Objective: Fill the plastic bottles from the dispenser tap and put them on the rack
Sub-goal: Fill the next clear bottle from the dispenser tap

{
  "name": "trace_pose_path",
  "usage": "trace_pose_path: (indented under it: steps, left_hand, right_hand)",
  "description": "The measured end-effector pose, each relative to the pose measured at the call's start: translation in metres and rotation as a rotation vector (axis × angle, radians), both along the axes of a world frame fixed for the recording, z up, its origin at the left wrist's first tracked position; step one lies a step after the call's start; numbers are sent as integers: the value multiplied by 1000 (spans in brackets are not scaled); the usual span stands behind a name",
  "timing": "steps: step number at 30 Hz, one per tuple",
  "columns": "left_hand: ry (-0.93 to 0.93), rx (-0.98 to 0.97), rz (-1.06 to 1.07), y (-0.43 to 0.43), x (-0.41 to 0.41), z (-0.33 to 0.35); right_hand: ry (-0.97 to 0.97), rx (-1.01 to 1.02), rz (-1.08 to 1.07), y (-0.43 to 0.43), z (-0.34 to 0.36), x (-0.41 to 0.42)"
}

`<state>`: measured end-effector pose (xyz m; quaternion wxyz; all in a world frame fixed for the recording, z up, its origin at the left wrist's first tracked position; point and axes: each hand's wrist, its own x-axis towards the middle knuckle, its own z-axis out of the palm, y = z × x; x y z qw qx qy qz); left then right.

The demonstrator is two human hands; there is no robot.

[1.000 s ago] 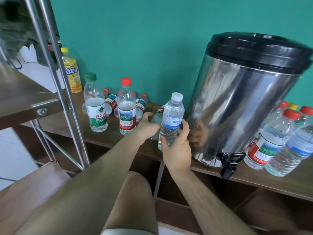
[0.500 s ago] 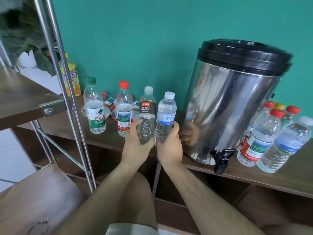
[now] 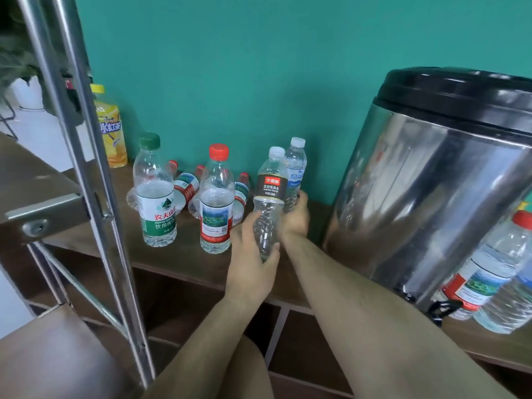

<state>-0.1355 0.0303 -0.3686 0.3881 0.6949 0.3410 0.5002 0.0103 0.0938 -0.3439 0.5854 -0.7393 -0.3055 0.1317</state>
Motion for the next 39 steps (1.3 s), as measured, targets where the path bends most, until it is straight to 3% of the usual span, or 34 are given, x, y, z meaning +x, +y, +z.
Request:
trace_pose_path:
  steps: [4,9,13,16,22,28,35,39]
  left_hand:
    - [27,15,-11,11,4,-6]
    - [73,8,-21,21,4,-8]
    - [119,-19,-44,22,-3,-12]
    - [104,-32,-82,8,-7,-12]
    - [17,-110,-306,-33,-22,1]
    - [-282,-359,-444,-85,-34,30]
    - [-125,-291,-308,-167,1,10]
    - [113,-255,-323,-189,3,-31]
  right_hand:
    - [191,125,-32,25,4,15]
    - [274,80,-98,29,0,17]
    - [400,86,-123,2,-14,-1]
    - [448,158,-3,-43,-11,-28]
    - [135,194,253,-140,10,-63]
    - [-23,119,362,-244,-2,-66]
    - [-219,-80,417,-349,-42,-40]
    - [-356,-130,216,-387,-52,-6]
